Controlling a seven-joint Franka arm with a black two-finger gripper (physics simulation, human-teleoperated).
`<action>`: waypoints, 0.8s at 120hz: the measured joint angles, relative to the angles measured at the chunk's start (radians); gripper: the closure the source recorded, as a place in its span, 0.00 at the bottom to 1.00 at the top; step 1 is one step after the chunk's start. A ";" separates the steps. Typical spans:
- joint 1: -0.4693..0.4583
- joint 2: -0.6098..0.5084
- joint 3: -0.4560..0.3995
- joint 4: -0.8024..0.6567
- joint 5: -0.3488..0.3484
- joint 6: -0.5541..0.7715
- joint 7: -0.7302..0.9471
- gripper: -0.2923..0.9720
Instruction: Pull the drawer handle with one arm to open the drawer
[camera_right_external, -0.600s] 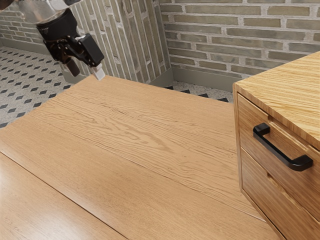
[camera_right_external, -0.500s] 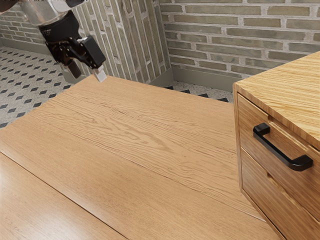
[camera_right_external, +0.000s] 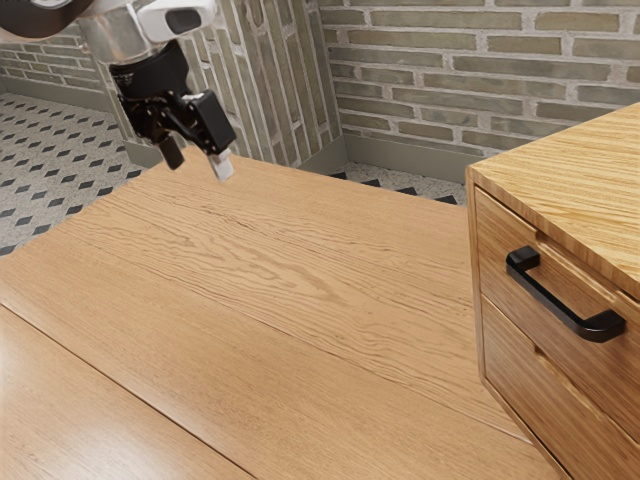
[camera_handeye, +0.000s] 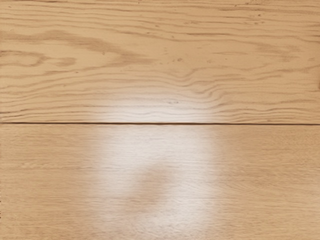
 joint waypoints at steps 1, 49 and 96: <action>0.001 0.000 0.000 0.000 0.000 0.000 0.000 0.23; 0.004 0.037 0.004 -0.004 0.007 0.025 0.038 0.23; -0.012 -0.042 -0.198 -0.070 0.018 0.017 0.705 0.23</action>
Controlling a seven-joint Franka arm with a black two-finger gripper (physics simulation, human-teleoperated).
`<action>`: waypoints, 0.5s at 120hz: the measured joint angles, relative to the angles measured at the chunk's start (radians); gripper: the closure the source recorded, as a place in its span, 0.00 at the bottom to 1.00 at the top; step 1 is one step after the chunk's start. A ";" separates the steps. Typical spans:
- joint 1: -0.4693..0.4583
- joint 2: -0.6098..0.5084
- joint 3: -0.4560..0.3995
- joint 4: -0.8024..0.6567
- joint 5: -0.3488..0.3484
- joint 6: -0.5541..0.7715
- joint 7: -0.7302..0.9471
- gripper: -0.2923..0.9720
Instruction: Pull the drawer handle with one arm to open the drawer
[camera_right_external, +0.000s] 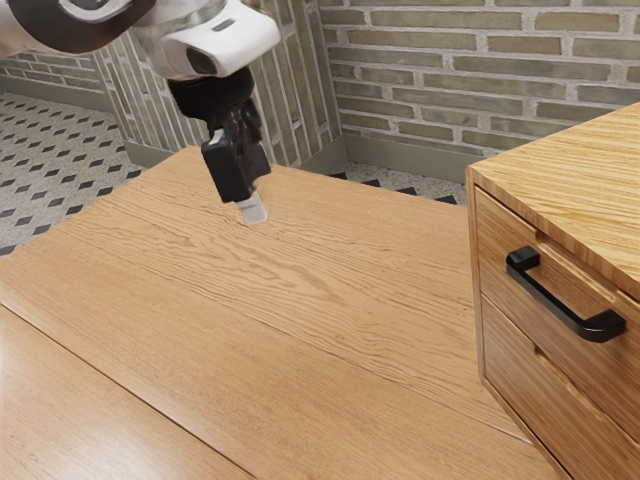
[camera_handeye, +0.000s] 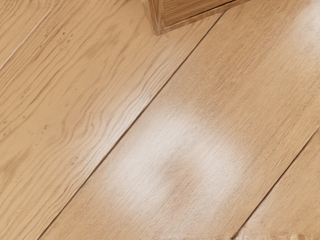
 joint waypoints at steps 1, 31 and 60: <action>0.002 -0.018 -0.004 -0.032 0.001 0.012 0.012 0.23; -0.131 -0.414 -0.063 -0.645 0.036 0.519 0.336 0.23; -0.222 -0.388 -0.066 -0.643 0.025 0.672 0.544 0.23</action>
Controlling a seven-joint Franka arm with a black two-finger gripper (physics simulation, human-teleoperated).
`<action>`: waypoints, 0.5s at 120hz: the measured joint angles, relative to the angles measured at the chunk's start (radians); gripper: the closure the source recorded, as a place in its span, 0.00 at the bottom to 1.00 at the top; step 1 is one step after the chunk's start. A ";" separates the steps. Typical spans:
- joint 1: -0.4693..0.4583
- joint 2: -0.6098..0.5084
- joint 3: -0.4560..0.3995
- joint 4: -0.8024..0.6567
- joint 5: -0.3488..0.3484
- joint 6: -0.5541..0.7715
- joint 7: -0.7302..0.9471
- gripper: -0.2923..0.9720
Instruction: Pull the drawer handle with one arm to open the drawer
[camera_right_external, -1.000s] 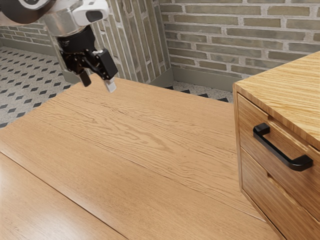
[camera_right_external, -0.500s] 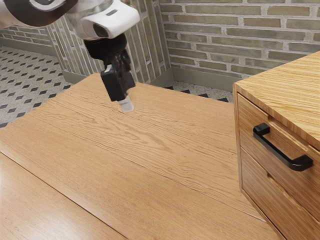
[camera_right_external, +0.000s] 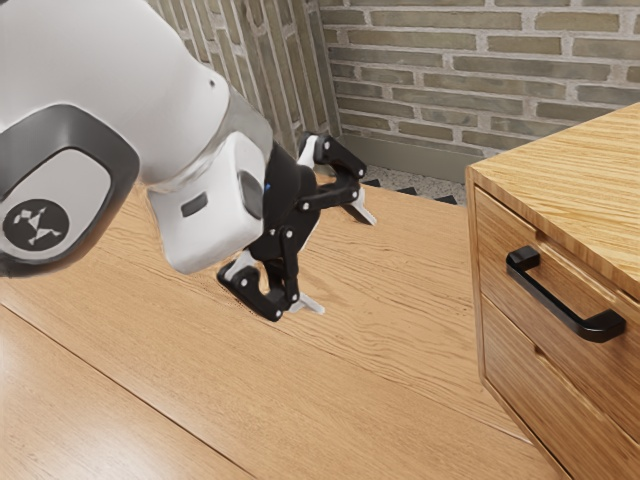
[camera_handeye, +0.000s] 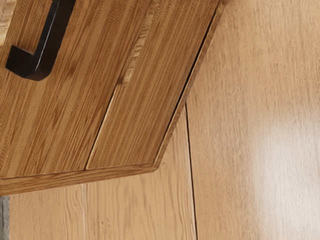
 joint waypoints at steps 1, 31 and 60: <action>-0.002 0.007 0.001 0.003 -0.010 0.003 0.010 0.23; -0.014 0.088 0.002 0.047 -0.168 0.063 0.275 0.26; -0.058 0.163 -0.004 0.110 -0.225 0.094 0.432 0.37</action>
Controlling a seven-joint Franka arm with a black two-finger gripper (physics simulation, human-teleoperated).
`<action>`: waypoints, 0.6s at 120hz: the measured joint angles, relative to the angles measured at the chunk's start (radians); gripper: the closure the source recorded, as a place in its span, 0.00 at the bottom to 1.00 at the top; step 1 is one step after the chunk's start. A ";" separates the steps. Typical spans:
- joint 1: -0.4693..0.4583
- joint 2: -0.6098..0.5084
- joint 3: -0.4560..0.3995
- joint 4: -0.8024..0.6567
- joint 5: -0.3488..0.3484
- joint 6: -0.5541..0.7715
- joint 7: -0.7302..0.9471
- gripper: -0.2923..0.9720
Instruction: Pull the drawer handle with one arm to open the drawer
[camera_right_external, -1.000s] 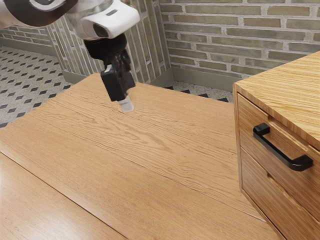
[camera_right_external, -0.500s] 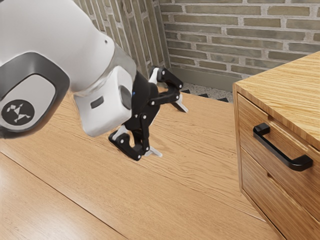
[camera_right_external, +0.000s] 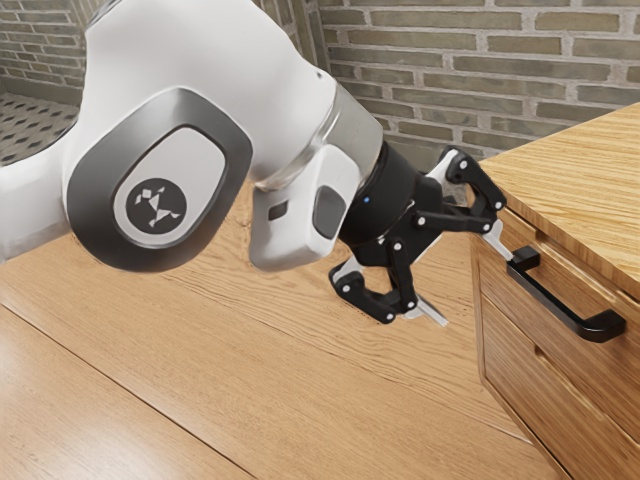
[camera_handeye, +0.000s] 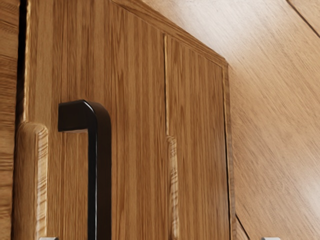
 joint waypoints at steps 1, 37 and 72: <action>-0.001 0.003 0.000 0.003 -0.001 0.001 0.004 0.37; -0.019 0.115 -0.001 0.080 -0.012 0.012 0.115 0.43; -0.015 0.174 0.000 0.088 -0.039 0.021 0.180 0.52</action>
